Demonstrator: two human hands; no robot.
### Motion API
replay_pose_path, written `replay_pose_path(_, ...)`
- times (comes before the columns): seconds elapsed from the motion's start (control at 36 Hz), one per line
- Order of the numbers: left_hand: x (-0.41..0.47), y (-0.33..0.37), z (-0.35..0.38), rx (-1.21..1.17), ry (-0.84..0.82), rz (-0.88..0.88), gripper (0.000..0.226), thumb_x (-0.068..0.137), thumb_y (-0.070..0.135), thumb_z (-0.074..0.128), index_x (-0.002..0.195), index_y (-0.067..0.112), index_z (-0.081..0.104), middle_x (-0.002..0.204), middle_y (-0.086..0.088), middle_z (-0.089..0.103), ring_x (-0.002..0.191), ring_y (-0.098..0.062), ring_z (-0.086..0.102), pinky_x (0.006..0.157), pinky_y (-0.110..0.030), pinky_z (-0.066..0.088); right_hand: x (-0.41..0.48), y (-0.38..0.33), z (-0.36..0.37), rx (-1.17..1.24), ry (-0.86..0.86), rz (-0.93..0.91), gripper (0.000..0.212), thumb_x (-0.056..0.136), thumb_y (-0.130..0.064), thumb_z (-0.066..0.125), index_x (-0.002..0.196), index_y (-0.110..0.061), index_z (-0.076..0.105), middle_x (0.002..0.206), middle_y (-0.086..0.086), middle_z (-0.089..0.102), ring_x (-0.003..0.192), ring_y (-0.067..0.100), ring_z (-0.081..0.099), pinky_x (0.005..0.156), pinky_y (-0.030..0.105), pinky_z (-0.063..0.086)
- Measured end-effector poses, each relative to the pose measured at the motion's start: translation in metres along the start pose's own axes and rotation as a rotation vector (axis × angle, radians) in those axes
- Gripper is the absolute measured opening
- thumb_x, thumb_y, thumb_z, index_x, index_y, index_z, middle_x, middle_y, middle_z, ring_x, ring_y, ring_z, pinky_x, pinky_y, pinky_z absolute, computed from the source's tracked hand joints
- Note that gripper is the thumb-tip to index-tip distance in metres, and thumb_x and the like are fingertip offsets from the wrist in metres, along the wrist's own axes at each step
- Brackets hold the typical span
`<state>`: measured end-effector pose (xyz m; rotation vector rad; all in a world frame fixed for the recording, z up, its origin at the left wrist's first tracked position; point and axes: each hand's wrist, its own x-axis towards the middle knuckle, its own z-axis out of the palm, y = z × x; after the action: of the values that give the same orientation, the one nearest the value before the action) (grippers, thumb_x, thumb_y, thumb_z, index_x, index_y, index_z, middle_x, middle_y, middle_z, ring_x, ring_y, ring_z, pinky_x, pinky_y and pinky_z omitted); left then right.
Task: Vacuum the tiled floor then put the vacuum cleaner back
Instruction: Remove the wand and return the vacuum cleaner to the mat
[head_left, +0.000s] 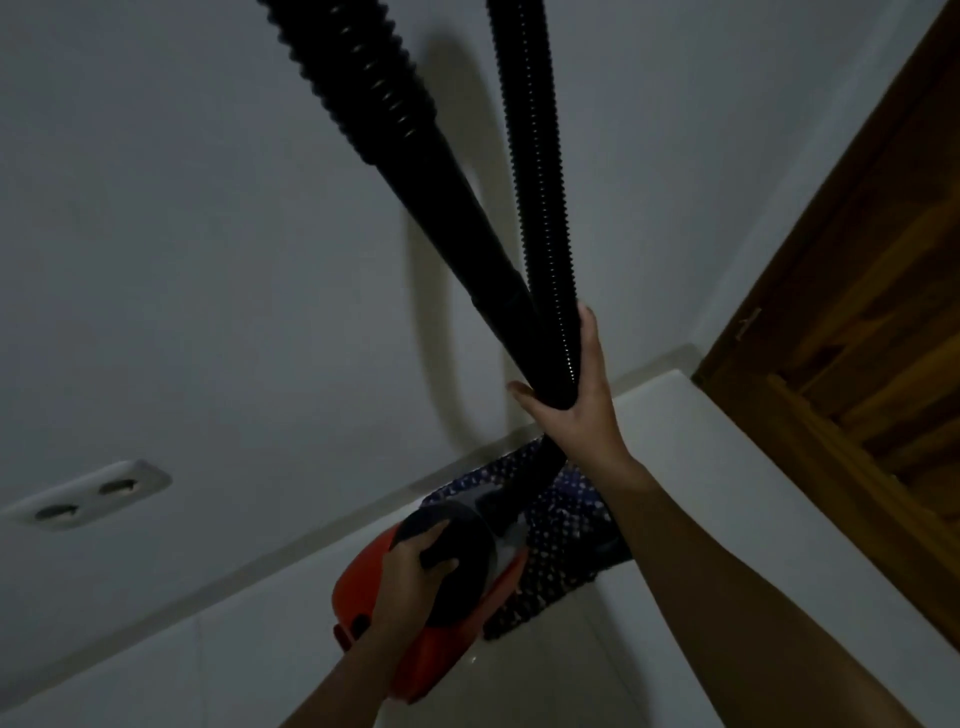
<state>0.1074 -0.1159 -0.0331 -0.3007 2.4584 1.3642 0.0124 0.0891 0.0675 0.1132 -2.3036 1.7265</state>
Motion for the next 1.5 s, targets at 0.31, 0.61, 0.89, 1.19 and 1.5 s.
replay_pose_path(0.31, 0.073, -0.059, 0.052, -0.127, 0.135, -0.120, 0.048, 0.076, -0.010, 0.067, 0.121, 0.007, 0.063, 0.119, -0.010, 0.066, 0.116, -0.027, 0.059, 0.103, -0.043, 0.046, 0.035, 0.091, 0.033, 0.058, -0.058, -0.039, 0.101, 0.079, -0.021, 0.076, 0.146, -0.048, 0.006, 0.143, -0.031, 0.023, 0.139, -0.005, 0.026, 0.113, 0.025, 0.029)
replay_pose_path(0.61, 0.140, -0.122, 0.103, 0.003, 0.168, -0.005, 0.046, 0.079, 0.002, 0.069, 0.122, 0.017, 0.063, 0.114, -0.007, 0.069, 0.102, -0.011, 0.059, 0.083, -0.013, 0.037, 0.050, 0.211, 0.044, 0.006, -0.041, -0.140, 0.106, 0.075, -0.022, 0.079, 0.145, -0.043, 0.003, 0.143, -0.039, 0.010, 0.142, -0.002, 0.017, 0.118, 0.031, 0.023)
replay_pose_path(0.89, 0.213, -0.188, 0.120, 0.106, 0.242, 0.088, 0.046, 0.077, 0.003, 0.072, 0.121, 0.010, 0.064, 0.118, -0.010, 0.067, 0.105, -0.014, 0.059, 0.091, -0.023, 0.040, 0.043, 0.323, 0.046, 0.066, -0.006, -0.229, 0.100, 0.079, -0.023, 0.074, 0.151, -0.034, 0.006, 0.159, -0.011, 0.014, 0.146, 0.009, 0.019, 0.119, 0.046, 0.024)
replay_pose_path(1.19, 0.250, -0.194, 0.131, 0.218, 0.051, 0.195, 0.046, 0.078, 0.005, 0.072, 0.123, 0.008, 0.062, 0.119, -0.001, 0.066, 0.110, -0.009, 0.058, 0.099, -0.023, 0.043, 0.039, 0.345, 0.062, 0.159, 0.023, -0.198, 0.085, 0.083, -0.022, 0.072, 0.150, -0.030, 0.021, 0.155, -0.009, 0.030, 0.141, 0.006, 0.031, 0.118, 0.035, 0.028)
replay_pose_path(1.5, 0.288, -0.220, 0.142, 0.174, 0.060, 0.153, 0.064, 0.058, 0.056, 0.064, 0.116, 0.030, 0.066, 0.116, 0.005, 0.071, 0.113, -0.015, 0.063, 0.101, -0.041, 0.047, 0.023, 0.342, 0.074, 0.125, 0.227, -0.219, 0.084, 0.082, -0.025, 0.073, 0.150, -0.024, 0.023, 0.144, -0.014, 0.033, 0.132, -0.007, 0.032, 0.107, 0.003, 0.026)
